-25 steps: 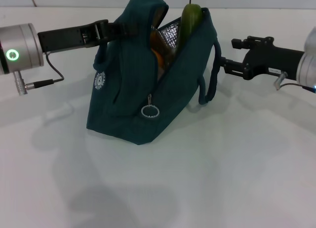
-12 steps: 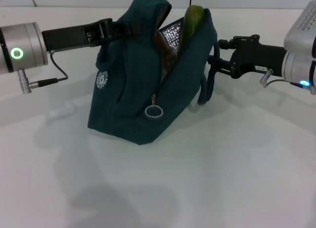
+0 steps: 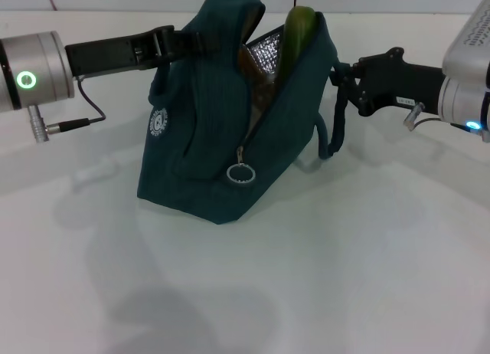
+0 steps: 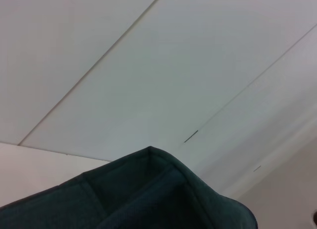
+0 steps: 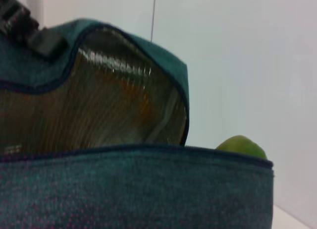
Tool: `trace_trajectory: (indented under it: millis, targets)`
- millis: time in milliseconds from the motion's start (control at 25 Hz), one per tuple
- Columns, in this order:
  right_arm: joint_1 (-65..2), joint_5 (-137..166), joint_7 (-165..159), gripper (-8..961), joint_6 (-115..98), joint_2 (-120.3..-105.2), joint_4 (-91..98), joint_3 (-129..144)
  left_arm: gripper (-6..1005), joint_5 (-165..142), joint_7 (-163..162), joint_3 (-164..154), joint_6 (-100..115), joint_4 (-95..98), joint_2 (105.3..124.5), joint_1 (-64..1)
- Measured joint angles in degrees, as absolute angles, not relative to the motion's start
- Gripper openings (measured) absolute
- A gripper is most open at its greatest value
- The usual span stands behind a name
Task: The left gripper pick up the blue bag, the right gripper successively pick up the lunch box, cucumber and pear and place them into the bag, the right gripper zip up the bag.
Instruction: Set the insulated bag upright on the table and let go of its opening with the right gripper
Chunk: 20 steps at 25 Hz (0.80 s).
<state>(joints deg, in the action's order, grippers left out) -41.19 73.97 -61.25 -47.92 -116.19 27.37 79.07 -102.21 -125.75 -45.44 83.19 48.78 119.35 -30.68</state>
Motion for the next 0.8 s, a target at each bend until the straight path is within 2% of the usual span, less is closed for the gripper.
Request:
trace_trajectory:
  millis: [120, 360, 600, 800]
  targets:
    - [-40.22, 71.11, -59.79, 151, -49.16, -116.09, 27.77, 79.07, 48, -102.21, -125.75, -45.42, 83.17, 48.78, 119.35, -30.65]
    - [-35.82, 66.47, -59.33, 68, -54.80, -115.42, 32.18, 78.73, 48, -100.19, -125.20, -45.44, 83.41, 48.70, 119.35, -29.57]
    - [-26.49, 66.62, -62.87, 68, -60.15, -115.28, 48.54, 78.33, 47, -98.34, -123.88, -45.56, 85.48, 47.94, 119.50, -27.41]
    - [-21.23, 66.93, -65.73, 68, -67.04, -114.22, 54.79, 76.05, 47, -93.85, -120.79, -45.57, 85.86, 43.84, 119.52, -26.71]
